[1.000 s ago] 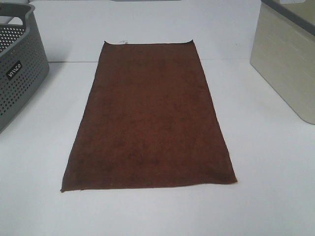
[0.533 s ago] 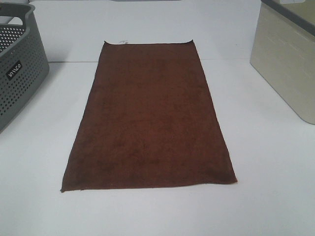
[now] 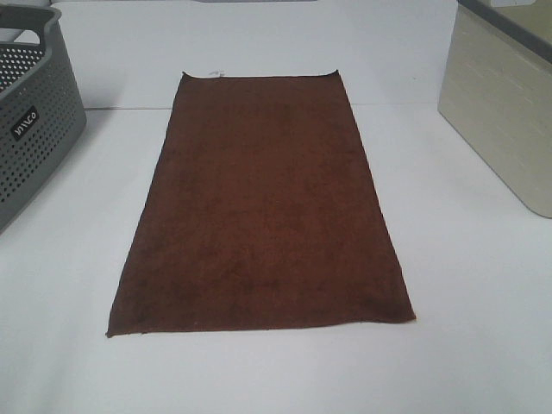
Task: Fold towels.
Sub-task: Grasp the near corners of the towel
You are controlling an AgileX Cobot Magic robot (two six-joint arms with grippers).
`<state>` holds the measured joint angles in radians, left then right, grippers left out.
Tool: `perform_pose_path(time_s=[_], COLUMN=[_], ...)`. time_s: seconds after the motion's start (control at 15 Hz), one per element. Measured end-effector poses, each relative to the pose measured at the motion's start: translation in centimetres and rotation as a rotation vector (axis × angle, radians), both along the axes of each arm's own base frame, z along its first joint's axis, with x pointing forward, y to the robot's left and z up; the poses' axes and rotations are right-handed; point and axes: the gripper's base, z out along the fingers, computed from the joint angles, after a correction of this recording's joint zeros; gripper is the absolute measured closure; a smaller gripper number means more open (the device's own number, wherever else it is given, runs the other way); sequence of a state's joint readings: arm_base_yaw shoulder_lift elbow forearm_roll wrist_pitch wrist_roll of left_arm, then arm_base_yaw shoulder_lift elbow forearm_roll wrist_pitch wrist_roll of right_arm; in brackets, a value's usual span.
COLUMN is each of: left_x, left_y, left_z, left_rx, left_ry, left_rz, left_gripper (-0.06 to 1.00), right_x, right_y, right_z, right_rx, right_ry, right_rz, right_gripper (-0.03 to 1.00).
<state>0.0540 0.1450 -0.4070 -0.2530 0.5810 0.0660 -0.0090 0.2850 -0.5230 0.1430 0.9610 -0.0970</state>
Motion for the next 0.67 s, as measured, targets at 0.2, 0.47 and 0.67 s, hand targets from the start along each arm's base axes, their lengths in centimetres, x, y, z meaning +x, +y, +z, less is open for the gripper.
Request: perform_pose_path(time_s=[0.2, 0.47, 0.67], left_x=[3.8, 7.9, 11.2], left_y=[-0.5, -0.8, -1.2], left_z=[-3.0, -6.1, -8.7], left_rx=[-0.184, -0.314, -0.334], left_ry=[0.198, 0.512, 0.731], left_rz=[-0.031, 0.001, -0.019], left_gripper=[0.22, 0.22, 0.22], right_x=[3.8, 7.6, 10.3], right_y=[0.4, 0.8, 1.0], right_z=[-1.1, -2.8, -4.5], right_rx=[0.062, 0.132, 0.184], right_ry=[0.204, 0.354, 0.446], right_rz=[0.007, -0.011, -0.042], right_gripper=[0.16, 0.17, 0.17])
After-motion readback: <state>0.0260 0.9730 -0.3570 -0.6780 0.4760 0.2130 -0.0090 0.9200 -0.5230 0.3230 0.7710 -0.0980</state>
